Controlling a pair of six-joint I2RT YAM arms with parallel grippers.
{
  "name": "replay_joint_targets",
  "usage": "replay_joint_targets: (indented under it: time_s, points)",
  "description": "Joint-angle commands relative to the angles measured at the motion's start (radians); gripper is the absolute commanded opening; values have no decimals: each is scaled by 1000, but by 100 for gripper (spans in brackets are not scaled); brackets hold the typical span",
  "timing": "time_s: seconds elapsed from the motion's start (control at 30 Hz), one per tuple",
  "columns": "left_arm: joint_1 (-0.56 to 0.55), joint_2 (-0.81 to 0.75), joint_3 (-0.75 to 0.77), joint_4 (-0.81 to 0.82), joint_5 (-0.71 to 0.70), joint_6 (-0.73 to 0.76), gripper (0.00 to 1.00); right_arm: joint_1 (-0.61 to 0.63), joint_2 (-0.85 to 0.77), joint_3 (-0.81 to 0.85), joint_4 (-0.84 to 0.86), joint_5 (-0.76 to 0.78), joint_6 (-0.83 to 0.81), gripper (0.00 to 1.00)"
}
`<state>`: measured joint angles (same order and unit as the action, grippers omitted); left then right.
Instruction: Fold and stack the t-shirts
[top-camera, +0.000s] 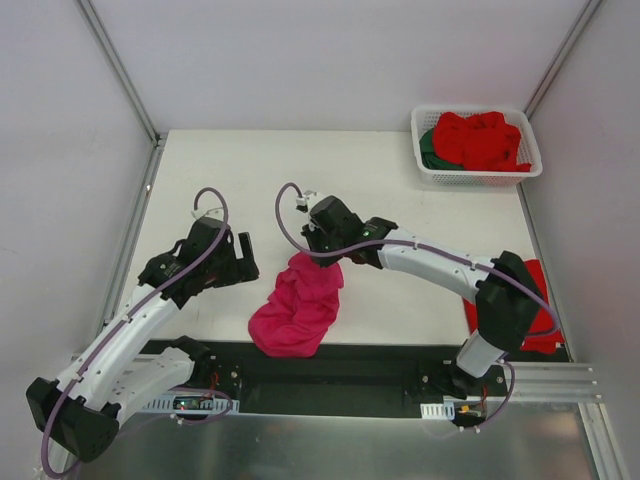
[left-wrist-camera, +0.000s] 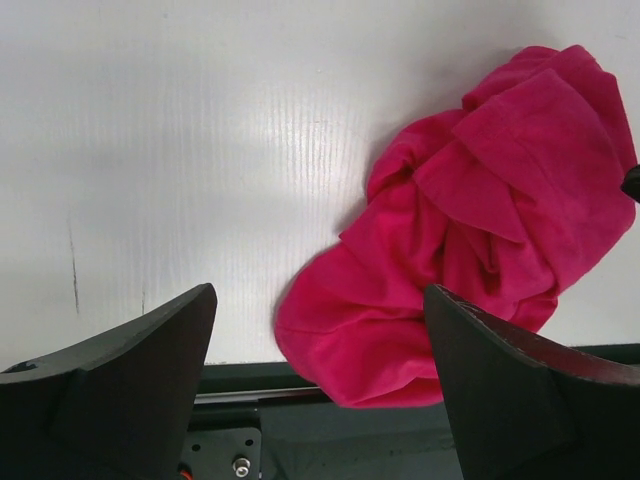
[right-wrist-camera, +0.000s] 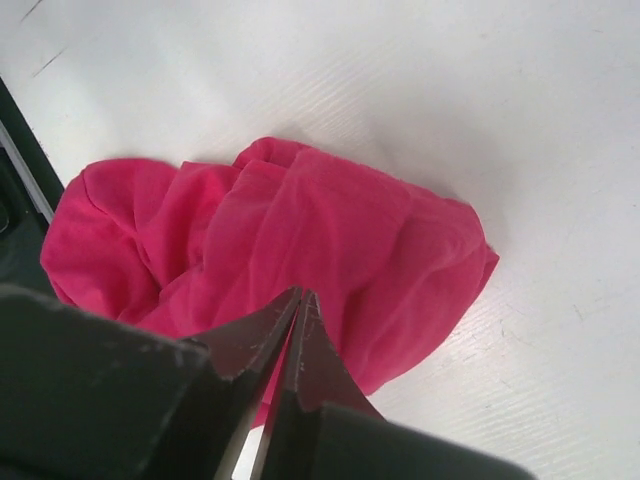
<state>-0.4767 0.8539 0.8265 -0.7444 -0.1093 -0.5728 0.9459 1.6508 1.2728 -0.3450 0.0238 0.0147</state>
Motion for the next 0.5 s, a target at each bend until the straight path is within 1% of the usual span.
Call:
replay_joint_targets:
  time_s: [0.0,0.03,0.1,0.13,0.2,0.47]
  points:
    - [3,10,34,17,-43,4,85,4,44,53,-28,-13,-9,6]
    - [3,11,33,20,-40,7,85,4,50,57,-28,-15,-9,9]
    - [3,11,30,20,-33,10,85,7,63,66,-45,-15,-9,27]
    - [4,10,26,23,-32,10,85,7,61,62,-45,-15,-9,29]
    - [3,2,19,22,-32,10,85,10,52,57,-54,4,-7,37]
    - [4,-9,5,27,-23,10,86,17,7,42,-92,100,-39,39]
